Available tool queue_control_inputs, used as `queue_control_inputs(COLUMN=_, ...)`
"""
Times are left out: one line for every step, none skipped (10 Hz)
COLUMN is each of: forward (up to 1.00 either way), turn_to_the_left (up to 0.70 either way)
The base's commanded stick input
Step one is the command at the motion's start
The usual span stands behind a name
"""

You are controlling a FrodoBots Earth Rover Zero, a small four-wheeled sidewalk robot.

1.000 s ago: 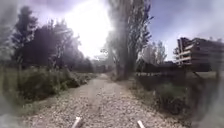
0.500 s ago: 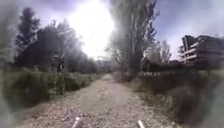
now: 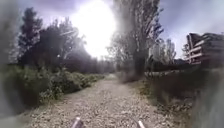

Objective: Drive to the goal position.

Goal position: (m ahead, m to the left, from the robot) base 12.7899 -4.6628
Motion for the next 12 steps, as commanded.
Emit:
queue_control_inputs(forward=0.70, turn_to_the_left=0.00)
queue_control_inputs(forward=0.70, turn_to_the_left=0.00)
queue_control_inputs(forward=0.70, turn_to_the_left=-0.07)
queue_control_inputs(forward=0.70, turn_to_the_left=-0.21)
queue_control_inputs(forward=0.70, turn_to_the_left=-0.34)
queue_control_inputs(forward=0.70, turn_to_the_left=-0.35)
queue_control_inputs(forward=0.70, turn_to_the_left=-0.32)
queue_control_inputs(forward=0.70, turn_to_the_left=-0.12)
queue_control_inputs(forward=0.70, turn_to_the_left=0.00)
queue_control_inputs(forward=0.70, turn_to_the_left=0.00)
queue_control_inputs(forward=0.70, turn_to_the_left=0.00)
queue_control_inputs(forward=0.70, turn_to_the_left=0.00)
